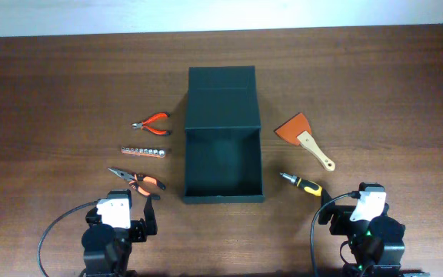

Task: Pack container
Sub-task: 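Move the right gripper toward the yellow-black screwdriver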

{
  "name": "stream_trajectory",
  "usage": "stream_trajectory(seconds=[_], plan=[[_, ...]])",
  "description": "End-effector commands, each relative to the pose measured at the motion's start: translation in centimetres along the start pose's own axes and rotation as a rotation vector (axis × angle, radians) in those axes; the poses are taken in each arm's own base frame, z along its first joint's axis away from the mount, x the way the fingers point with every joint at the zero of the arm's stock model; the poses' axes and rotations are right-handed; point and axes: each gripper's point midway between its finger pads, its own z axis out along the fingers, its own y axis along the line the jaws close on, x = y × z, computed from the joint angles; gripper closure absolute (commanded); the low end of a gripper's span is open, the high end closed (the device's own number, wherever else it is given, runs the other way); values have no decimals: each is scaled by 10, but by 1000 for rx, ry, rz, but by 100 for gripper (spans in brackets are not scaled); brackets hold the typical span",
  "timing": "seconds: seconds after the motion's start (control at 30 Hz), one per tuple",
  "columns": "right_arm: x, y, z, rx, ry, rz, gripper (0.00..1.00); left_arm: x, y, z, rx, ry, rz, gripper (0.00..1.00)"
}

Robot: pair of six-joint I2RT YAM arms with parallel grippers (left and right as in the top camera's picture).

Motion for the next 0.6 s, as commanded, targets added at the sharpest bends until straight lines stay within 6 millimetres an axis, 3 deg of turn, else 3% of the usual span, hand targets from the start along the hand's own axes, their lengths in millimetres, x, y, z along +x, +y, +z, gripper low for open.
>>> stream_trajectory(seconds=[0.0, 0.57], plan=[[0, -3, 0, 16, -9, 15, 1, 1, -5, 0, 17, -1, 8, 1], [-5, -2, 0, 11, -25, 15, 1, 1, -5, 0, 17, -1, 8, 1]])
